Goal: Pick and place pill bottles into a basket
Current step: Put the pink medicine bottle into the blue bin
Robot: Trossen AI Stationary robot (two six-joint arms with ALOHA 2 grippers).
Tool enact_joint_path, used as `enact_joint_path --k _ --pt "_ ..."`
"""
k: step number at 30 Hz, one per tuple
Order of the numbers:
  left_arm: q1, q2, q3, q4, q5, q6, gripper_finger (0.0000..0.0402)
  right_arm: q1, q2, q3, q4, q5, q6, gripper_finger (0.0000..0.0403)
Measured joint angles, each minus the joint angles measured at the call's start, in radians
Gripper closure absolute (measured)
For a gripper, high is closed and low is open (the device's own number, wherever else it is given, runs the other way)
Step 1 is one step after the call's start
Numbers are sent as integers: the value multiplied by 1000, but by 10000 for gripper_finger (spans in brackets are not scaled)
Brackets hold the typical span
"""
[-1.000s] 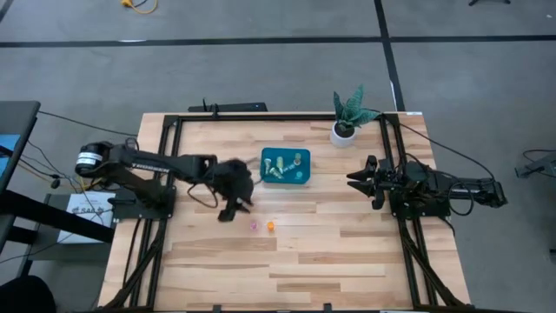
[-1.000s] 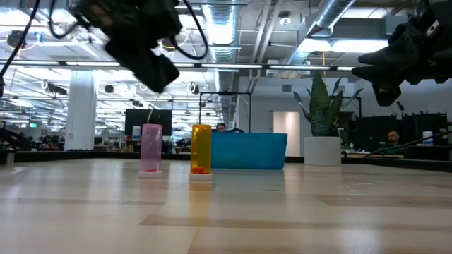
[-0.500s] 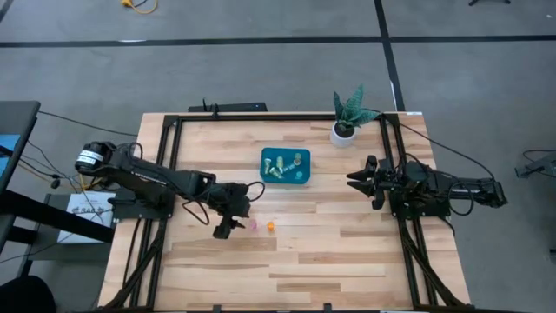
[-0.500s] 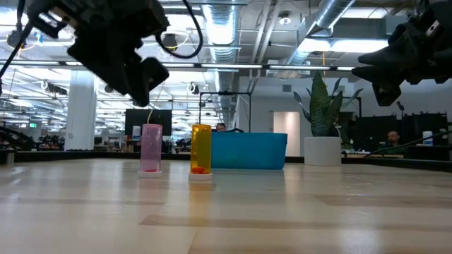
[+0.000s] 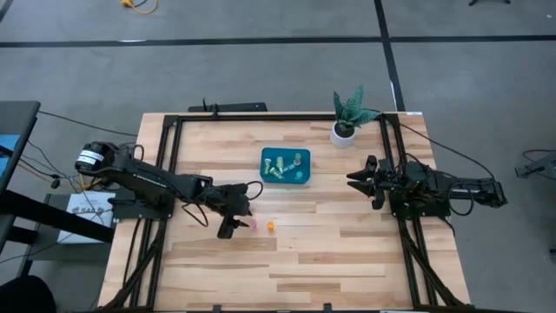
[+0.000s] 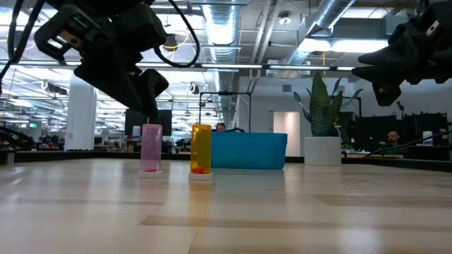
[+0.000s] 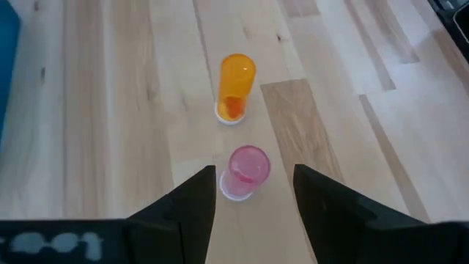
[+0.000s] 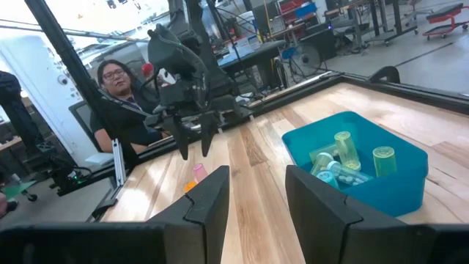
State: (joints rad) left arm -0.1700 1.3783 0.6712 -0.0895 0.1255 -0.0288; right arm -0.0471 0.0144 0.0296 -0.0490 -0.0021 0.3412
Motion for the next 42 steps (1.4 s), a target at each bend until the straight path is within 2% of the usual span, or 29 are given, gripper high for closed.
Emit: enact_joint_path --k 10,17,21,26,28,35,38,42 --pt "0 125 2 99 18 8 229 0 0 0 0 0 0 274" --pt "1 149 2 149 -4 9 234 0 0 0 0 0 0 274" --pt "2 147 3 150 -25 17 260 0 0 0 0 0 0 274" --pt "4 146 3 145 -26 -9 315 0 0 0 0 0 0 274" --pt "10 145 5 142 -25 -20 322 0 0 0 0 0 0 274" --pt "46 124 159 -69 -97 9 313 0 0 0 0 0 0 274" --pt "95 108 223 -87 -132 34 300 0 0 0 0 0 0 274" --pt "197 105 324 -60 -134 52 310 0 0 0 0 0 0 274"
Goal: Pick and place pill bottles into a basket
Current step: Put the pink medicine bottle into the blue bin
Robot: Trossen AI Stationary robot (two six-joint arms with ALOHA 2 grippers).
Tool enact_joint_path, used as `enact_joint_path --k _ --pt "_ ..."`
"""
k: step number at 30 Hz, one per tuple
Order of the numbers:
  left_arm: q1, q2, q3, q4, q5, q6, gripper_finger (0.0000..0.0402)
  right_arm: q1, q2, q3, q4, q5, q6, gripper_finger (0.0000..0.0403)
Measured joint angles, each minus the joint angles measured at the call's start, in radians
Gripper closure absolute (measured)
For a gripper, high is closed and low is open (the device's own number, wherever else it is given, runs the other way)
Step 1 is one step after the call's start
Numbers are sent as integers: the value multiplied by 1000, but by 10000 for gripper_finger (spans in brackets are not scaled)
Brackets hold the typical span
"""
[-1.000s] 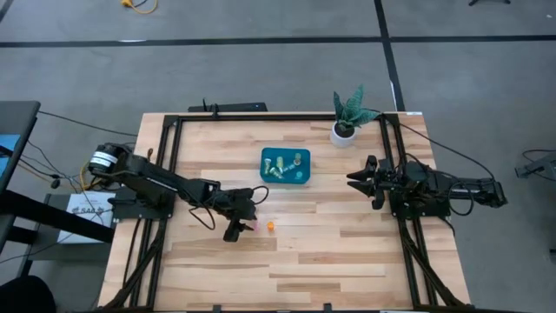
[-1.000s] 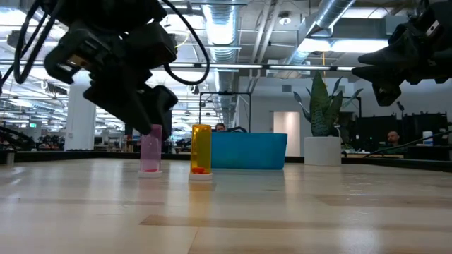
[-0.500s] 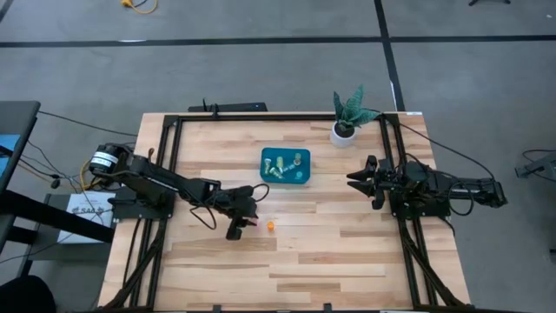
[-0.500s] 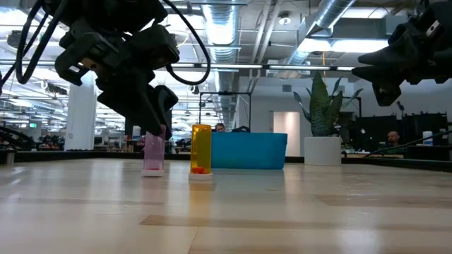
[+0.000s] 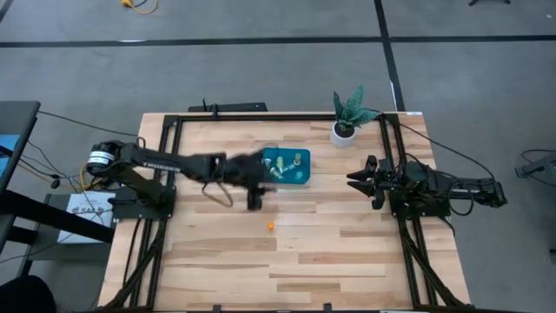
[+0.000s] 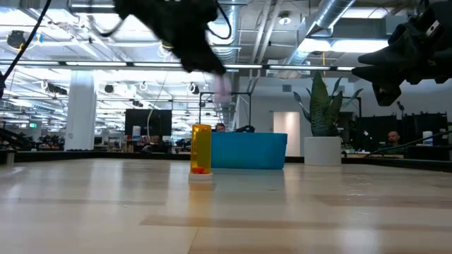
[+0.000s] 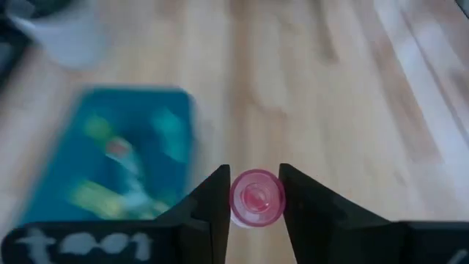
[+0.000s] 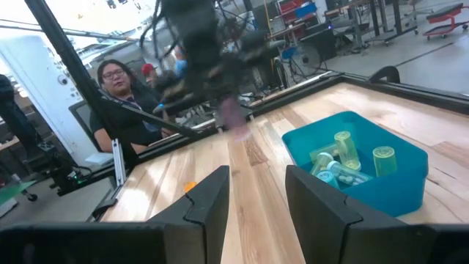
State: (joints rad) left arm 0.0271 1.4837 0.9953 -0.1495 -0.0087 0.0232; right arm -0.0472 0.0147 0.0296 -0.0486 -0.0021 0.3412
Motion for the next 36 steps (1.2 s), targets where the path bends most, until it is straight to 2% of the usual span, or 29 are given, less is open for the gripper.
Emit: enact_joint_path --k 6,10,14,21,27,36 --pt "163 7 76 149 -4 49 315 0 0 0 0 0 0 274" --pt "261 8 78 135 -16 39 299 0 0 0 0 0 0 274" --pt "325 14 77 75 3 7 306 0 0 0 0 0 0 274" --pt "319 122 76 73 97 -44 313 0 0 0 0 0 0 274" --pt "292 200 76 105 57 -63 303 0 0 0 0 0 0 274" --pt "296 205 76 106 38 -50 311 0 0 0 0 0 0 274"
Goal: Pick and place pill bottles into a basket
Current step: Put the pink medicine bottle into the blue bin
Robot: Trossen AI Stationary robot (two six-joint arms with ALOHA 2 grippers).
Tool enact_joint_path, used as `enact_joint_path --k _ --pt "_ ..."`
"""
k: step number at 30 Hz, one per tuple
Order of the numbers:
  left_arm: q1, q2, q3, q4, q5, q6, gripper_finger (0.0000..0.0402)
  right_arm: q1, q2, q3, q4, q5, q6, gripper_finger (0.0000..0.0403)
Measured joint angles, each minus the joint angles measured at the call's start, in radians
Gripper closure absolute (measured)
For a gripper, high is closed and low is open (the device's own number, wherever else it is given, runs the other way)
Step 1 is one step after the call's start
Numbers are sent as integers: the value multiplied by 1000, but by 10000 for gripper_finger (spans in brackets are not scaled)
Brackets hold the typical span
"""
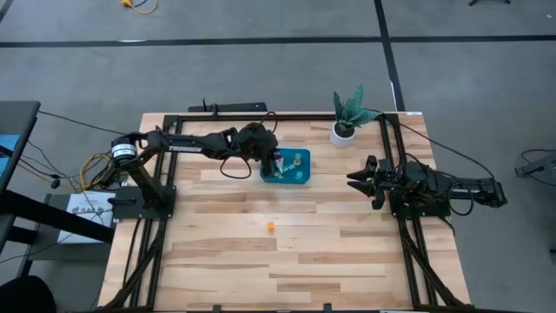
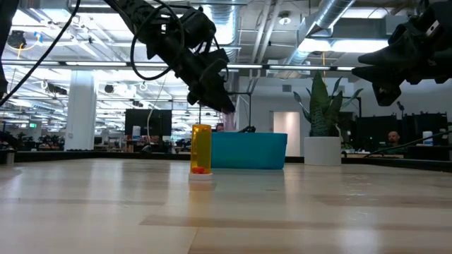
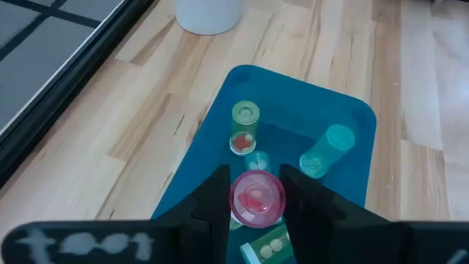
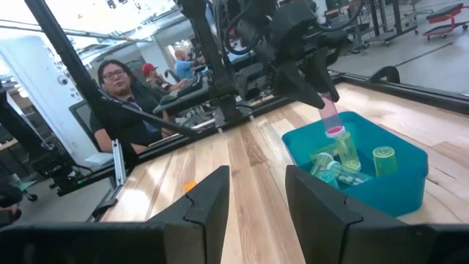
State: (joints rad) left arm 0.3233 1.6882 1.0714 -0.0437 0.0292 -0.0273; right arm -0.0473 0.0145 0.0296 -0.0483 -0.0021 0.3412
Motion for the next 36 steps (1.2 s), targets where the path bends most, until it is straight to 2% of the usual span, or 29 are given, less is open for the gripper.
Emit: enact_joint_path --k 10,36 --pt "4 0 0 0 -38 38 306 0 0 0 0 0 0 274" --pt "5 0 0 20 -9 71 302 0 0 0 0 0 0 274"
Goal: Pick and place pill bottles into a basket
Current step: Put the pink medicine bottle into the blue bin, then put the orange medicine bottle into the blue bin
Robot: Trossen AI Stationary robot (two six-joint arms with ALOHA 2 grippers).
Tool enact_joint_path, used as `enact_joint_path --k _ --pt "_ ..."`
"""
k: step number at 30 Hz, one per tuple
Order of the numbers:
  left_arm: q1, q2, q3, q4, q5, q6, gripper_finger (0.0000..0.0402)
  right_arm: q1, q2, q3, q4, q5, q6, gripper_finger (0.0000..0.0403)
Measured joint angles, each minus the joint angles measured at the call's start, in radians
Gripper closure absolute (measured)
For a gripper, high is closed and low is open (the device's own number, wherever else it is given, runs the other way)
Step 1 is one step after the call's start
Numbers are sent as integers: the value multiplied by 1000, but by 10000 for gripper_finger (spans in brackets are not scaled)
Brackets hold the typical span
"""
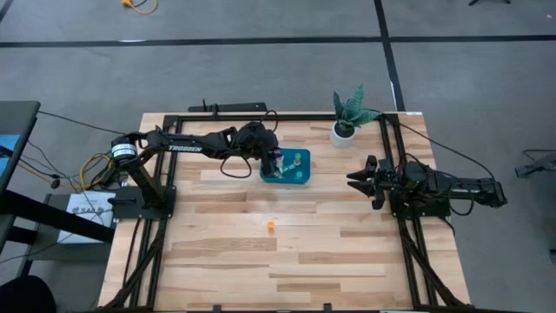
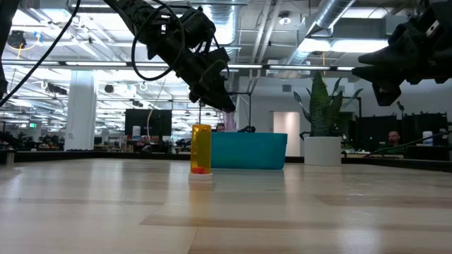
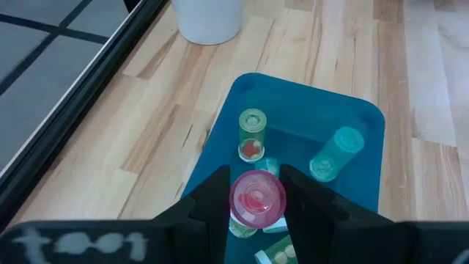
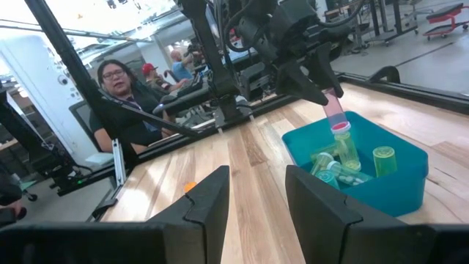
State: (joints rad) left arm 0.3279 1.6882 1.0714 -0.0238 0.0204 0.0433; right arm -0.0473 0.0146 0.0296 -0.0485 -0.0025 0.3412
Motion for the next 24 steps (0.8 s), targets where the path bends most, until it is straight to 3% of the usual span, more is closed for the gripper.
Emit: enact_joint_path --k 16,24 --pt "9 0 2 25 -22 17 255 0 0 0 0 0 0 274" --pt "24 -3 171 -82 -33 96 255 0 0 0 0 0 0 274"
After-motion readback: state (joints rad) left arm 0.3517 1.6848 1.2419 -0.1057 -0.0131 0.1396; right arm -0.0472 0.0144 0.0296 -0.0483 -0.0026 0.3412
